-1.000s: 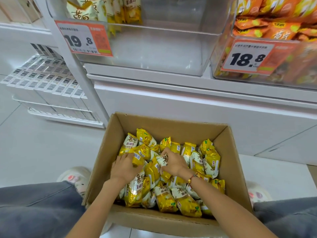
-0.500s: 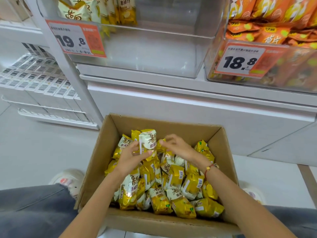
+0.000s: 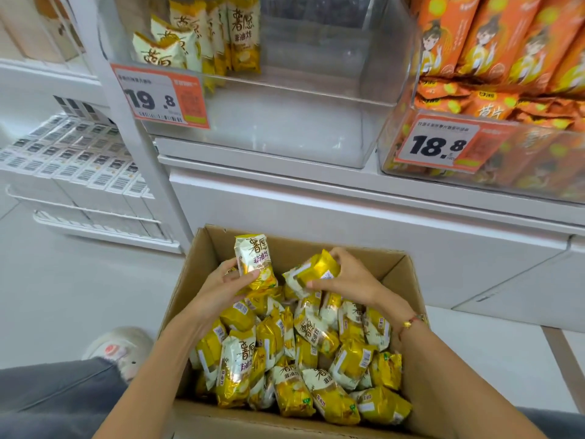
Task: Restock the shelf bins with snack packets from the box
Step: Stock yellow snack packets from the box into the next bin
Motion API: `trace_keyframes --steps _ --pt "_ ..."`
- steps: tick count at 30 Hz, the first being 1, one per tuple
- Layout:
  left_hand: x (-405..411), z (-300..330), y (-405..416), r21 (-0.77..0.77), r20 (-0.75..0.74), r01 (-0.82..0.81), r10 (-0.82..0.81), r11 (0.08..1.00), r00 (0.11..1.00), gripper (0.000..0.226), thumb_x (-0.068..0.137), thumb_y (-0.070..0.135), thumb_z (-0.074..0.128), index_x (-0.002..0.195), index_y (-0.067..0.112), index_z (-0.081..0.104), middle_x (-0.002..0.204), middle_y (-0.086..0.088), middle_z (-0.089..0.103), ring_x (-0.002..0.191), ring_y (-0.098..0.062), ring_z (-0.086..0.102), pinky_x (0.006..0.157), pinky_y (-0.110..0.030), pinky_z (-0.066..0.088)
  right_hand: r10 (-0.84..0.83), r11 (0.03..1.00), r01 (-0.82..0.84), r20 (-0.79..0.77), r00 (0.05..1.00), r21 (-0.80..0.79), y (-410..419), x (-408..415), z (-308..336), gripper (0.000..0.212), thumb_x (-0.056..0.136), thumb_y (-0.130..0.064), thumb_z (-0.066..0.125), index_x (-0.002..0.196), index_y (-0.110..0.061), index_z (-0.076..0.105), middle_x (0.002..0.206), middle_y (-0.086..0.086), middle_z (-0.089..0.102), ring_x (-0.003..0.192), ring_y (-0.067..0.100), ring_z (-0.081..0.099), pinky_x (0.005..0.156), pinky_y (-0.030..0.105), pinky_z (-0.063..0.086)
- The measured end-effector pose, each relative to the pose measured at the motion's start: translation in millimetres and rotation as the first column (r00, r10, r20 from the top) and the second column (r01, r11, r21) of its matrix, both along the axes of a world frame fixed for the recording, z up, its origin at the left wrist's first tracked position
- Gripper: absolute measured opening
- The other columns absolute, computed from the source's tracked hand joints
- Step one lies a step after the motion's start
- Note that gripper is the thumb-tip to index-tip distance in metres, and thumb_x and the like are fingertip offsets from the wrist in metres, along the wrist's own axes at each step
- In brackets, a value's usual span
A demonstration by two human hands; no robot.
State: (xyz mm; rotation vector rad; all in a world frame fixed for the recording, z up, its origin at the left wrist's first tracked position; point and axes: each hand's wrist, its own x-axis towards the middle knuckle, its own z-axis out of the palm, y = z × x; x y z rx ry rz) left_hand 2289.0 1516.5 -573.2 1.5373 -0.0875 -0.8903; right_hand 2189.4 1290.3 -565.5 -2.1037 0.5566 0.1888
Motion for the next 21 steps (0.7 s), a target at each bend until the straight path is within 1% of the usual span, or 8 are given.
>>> trace_keyframes --steps 4,6,9,11,14,16,19,21 --pt "-0.7 25.6 -12.8 -0.033 0.127 0.095 -0.09 0.995 0.988 0.04 0.087 0.03 0.07 0.125 0.03 0.057 0.121 0.008 0.068 0.108 -0.007 0.065 0.091 -0.027 0.049 -0.16 0.979 0.133 0.178 0.971 0.152 14.6 17.6 35.7 0.047 0.069 -0.041 0.083 0.103 -0.022 0.057 0.092 -0.004 0.069 0.082 0.013 0.067 0.082 0.038 0.056" --pt "0.9 40.5 -15.2 -0.062 0.179 0.102 -0.089 0.993 0.98 0.046 0.084 0.032 0.071 0.127 0.029 0.057 0.122 0.007 0.067 0.112 -0.009 0.063 0.097 -0.032 0.048 -0.133 0.962 0.076 0.21 0.968 0.261 19.2 20.1 50.3 0.039 0.071 -0.032 0.083 0.102 -0.021 0.064 0.094 -0.005 0.073 0.083 0.009 0.068 0.082 0.032 0.057" --pt "6.1 61.4 -13.8 -0.13 0.171 0.074 -0.051 0.989 0.984 0.038 0.088 0.022 0.064 0.124 0.028 0.056 0.119 0.008 0.069 0.107 -0.007 0.065 0.085 -0.021 0.052 -0.018 0.949 -0.056 0.232 0.973 0.311 14.4 16.7 72.3 0.039 0.075 -0.007 0.079 0.11 -0.018 0.064 0.097 -0.007 0.072 0.084 0.005 0.069 0.074 0.013 0.05" --pt "6.7 73.8 -12.1 -0.16 0.143 0.071 -0.048 0.985 0.989 0.036 0.09 0.017 0.061 0.124 0.026 0.056 0.114 0.009 0.071 0.104 -0.007 0.066 0.08 -0.019 0.053 0.015 0.965 -0.085 0.274 0.962 0.248 11.0 15.3 82.4 0.036 0.08 -0.003 0.074 0.11 -0.018 0.064 0.091 0.002 0.071 0.074 0.009 0.067 0.073 0.021 0.052" --pt "6.1 87.7 -12.7 -0.187 0.084 0.068 -0.053 0.98 0.995 0.046 0.085 0.021 0.064 0.13 0.017 0.056 0.116 0.0 0.07 0.109 -0.016 0.066 0.098 -0.036 0.05 0.028 0.998 -0.044 0.369 0.929 0.037 11.1 15.4 90.0 0.042 0.069 -0.039 0.083 0.107 -0.031 0.066 0.106 0.001 0.064 0.087 0.011 0.063 0.079 0.027 0.05" --pt "3.1 97.1 -13.9 -0.21 0.073 0.077 -0.063 0.975 0.995 0.048 0.083 0.025 0.064 0.129 0.015 0.056 0.117 -0.003 0.07 0.11 -0.019 0.066 0.1 -0.041 0.048 0.005 0.999 -0.026 0.404 0.915 0.045 16.6 15.1 93.0 0.052 0.058 -0.058 0.08 0.098 -0.032 0.06 0.109 -0.008 0.063 0.103 0.006 0.059 0.087 0.023 0.046" --pt "-1.3 110.1 -14.9 -0.249 0.111 0.087 -0.061 0.965 0.992 0.047 0.084 0.03 0.063 0.129 0.016 0.056 0.12 -0.003 0.069 0.112 -0.02 0.065 0.1 -0.04 0.047 -0.098 0.981 0.009 0.462 0.881 0.192 26.2 15.1 100.3 0.06 0.059 -0.051 0.084 0.102 -0.025 0.051 0.107 -0.007 0.067 0.109 0.01 0.061 0.093 0.02 0.045" --pt "-0.5 121.9 -14.8 -0.303 0.133 0.013 0.029 0.953 0.991 0.048 0.081 0.029 0.065 0.126 0.014 0.059 0.116 -0.006 0.07 0.108 -0.022 0.066 0.093 -0.036 0.053 -0.129 0.982 0.036 0.525 0.841 0.184 30.3 15.9 111.5 0.073 0.055 -0.053 0.083 0.117 -0.03 0.051 0.105 -0.01 0.067 0.104 0.004 0.061 0.089 0.016 0.045"
